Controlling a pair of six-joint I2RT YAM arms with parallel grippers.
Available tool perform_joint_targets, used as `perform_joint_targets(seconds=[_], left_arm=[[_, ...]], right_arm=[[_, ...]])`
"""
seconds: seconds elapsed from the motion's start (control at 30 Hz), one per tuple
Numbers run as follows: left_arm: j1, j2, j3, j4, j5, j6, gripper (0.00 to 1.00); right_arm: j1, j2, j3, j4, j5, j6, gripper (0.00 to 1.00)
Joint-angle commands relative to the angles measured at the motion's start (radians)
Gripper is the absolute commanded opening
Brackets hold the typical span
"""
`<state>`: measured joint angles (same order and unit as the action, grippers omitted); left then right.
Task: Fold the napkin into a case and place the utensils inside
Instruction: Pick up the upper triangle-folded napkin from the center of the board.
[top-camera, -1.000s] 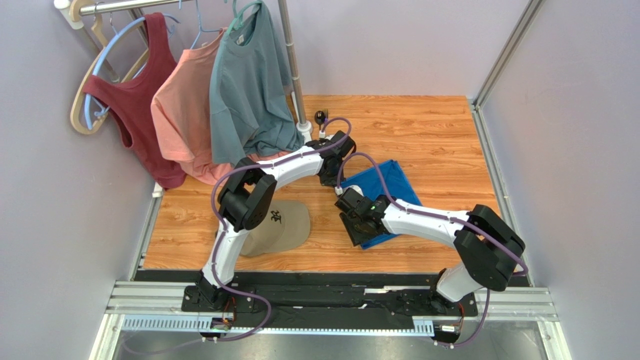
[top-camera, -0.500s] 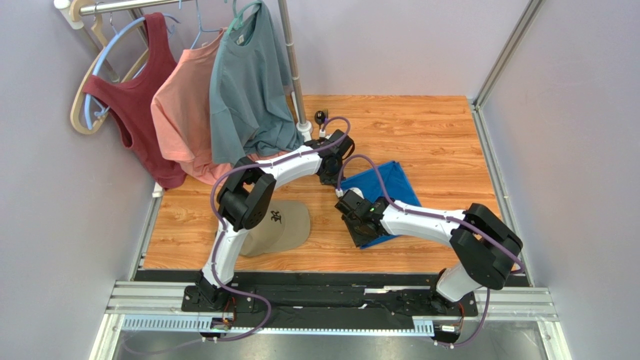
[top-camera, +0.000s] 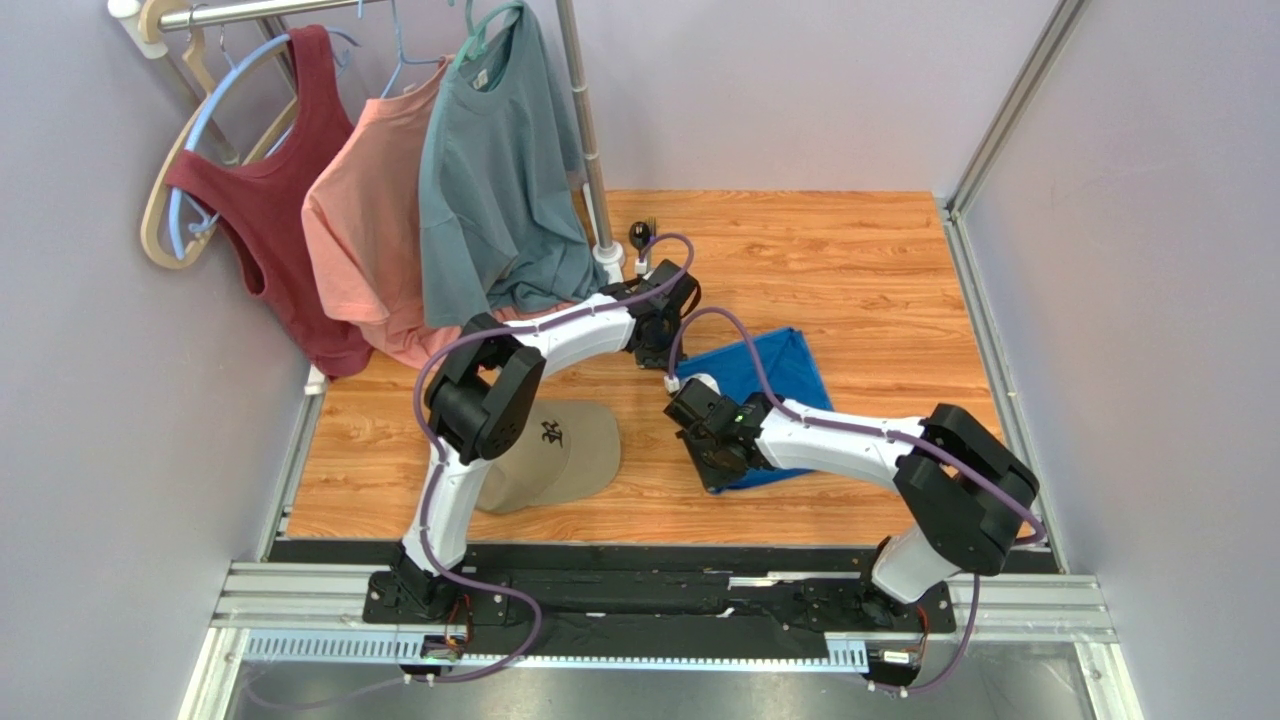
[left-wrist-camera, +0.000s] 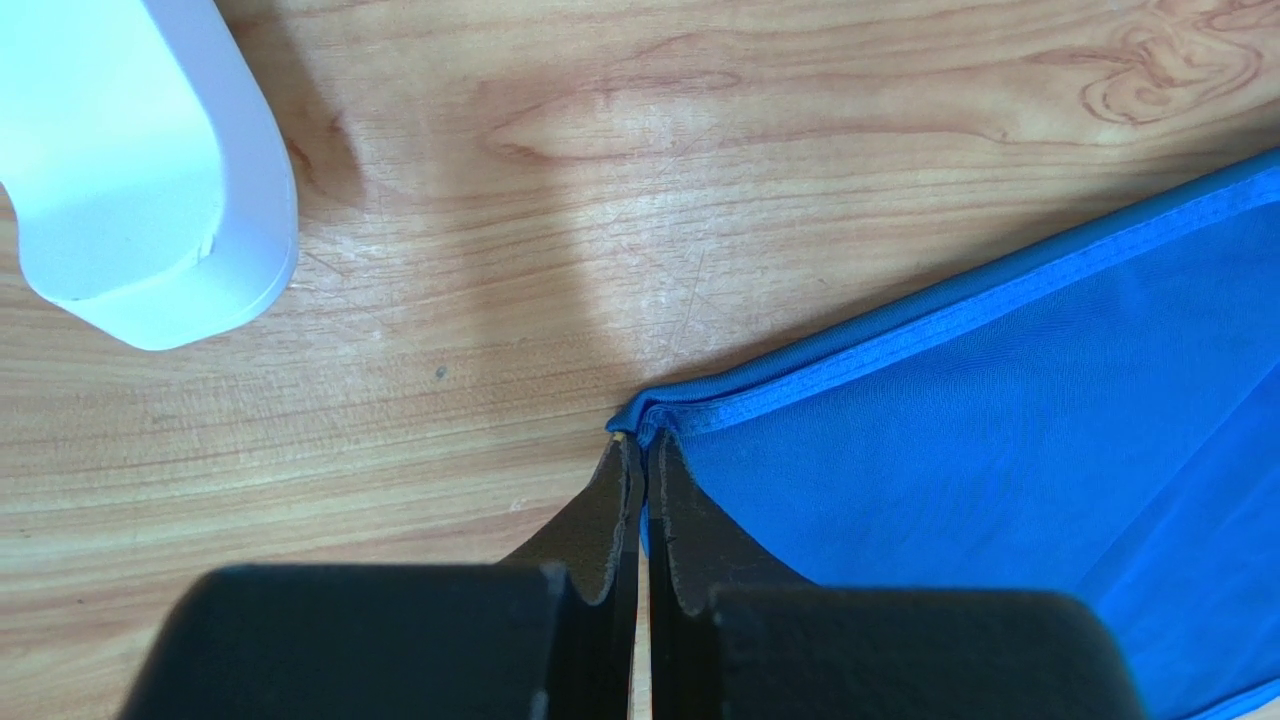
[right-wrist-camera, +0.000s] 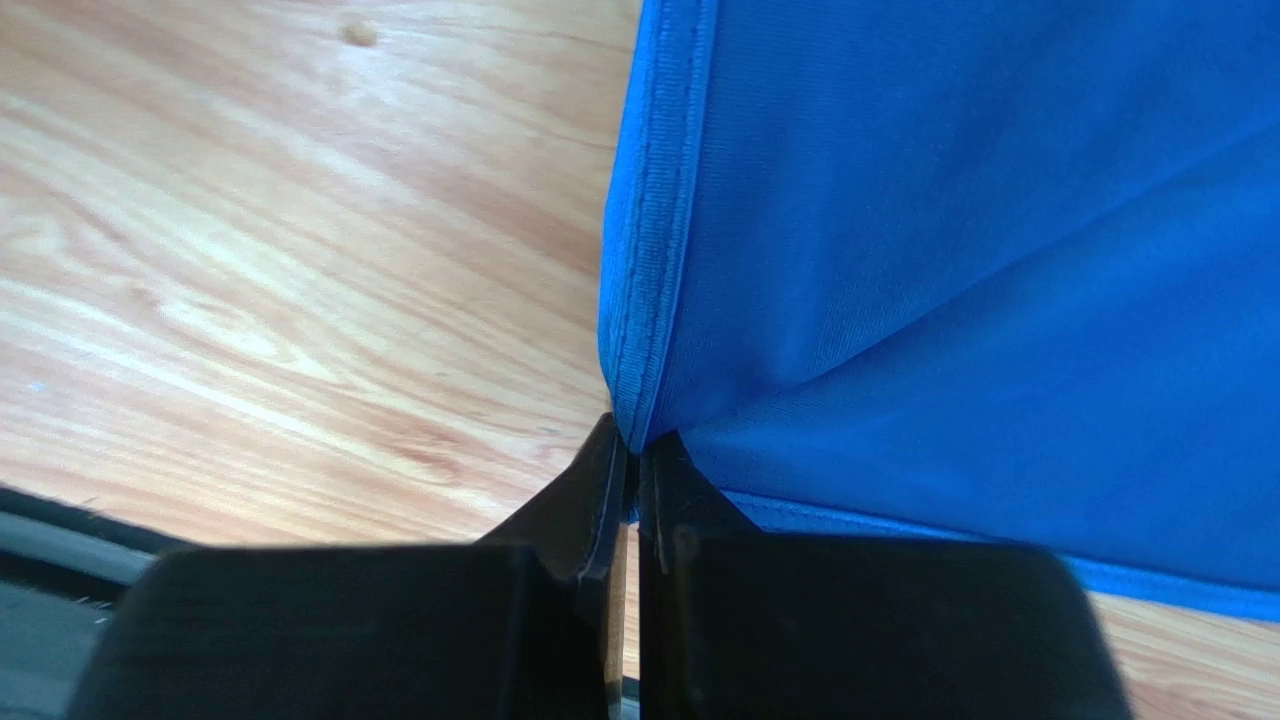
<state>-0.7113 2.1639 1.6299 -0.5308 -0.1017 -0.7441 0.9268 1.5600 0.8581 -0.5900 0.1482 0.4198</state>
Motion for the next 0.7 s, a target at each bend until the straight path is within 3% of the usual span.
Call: perform_joint_targets(seconds=[0.0, 0.13, 0.43, 0.67], left_arm=[[0.024, -0.068, -0.051, 0.003, 0.013, 0.051, 0.00], [0.044, -0.148, -0.096, 0.021, 0.023, 0.066, 0.00], [0.156, -0.452, -0.255, 0.002, 0.059, 0.080, 0.00], [0.188, -0.702, -0.155, -0.094, -0.015, 0.210, 0.00]], right_arm=[[0.030, 0.018, 0.039, 0.035, -0.078, 0.031, 0.00], [0.050, -0.037, 0.085, 0.048, -0.134, 0.040, 0.00], [0.064, -0.048, 0.257, 0.170, -0.438, 0.128, 0.00], [0.087, -0.115, 0.384, 0.337, -0.602, 0.220, 0.00]])
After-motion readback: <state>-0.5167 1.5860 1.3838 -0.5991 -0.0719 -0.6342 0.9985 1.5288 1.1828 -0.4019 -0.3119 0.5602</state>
